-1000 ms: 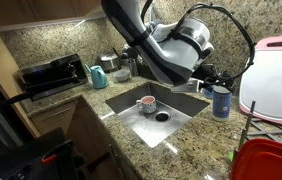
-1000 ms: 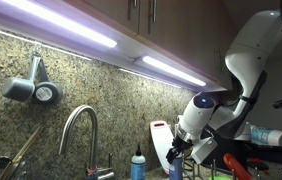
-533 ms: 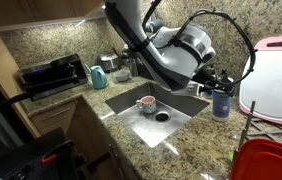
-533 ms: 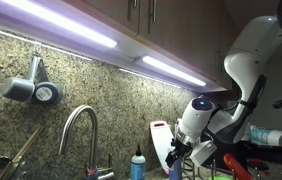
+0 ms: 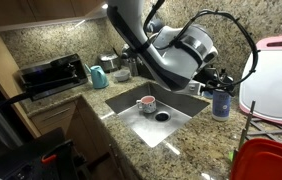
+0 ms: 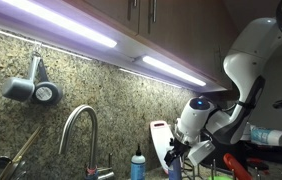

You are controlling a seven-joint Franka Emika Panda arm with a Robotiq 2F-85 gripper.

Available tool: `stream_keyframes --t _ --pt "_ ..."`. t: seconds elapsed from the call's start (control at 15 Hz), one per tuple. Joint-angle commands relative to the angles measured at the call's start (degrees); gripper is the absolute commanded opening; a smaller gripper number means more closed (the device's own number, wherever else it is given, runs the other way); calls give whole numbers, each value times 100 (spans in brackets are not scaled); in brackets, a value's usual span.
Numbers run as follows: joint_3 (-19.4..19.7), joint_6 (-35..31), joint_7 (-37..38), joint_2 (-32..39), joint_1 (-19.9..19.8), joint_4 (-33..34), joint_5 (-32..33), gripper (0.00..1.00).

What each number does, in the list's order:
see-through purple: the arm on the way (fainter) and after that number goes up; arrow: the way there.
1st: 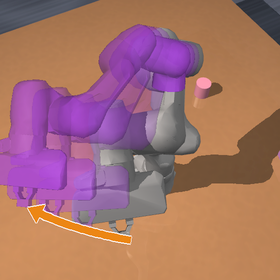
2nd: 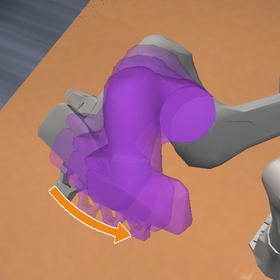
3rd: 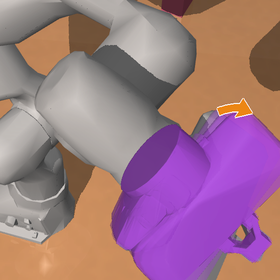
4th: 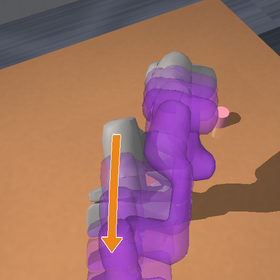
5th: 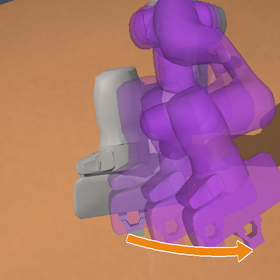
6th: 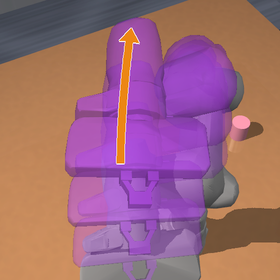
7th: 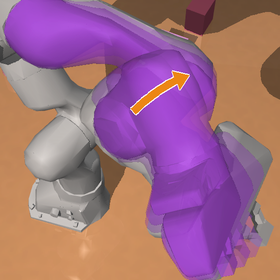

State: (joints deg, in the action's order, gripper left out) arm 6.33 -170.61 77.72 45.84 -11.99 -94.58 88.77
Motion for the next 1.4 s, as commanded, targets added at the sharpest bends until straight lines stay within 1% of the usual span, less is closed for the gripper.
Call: stream_keyframes --t 0.0,0.07,0.2,0.47,0.67,0.93,1.2,1.33 --pt "-1 -187 -28 42 -39 215 110 100" --pt "84 -254 265 55 28 345 417 100" --pt "140 -294 605 77 81 549 1018 100" --pt "7 -272 1062 123 -16 733 1694 100" --pt "-42 -296 1181 143 -50 722 1906 100" --pt "-70 -285 1179 101 -34 569 1888 100" --pt "-81 -211 1338 13 -22 447 2015 100" --pt "-43 -82 1381 -83 11 270 2004 100"
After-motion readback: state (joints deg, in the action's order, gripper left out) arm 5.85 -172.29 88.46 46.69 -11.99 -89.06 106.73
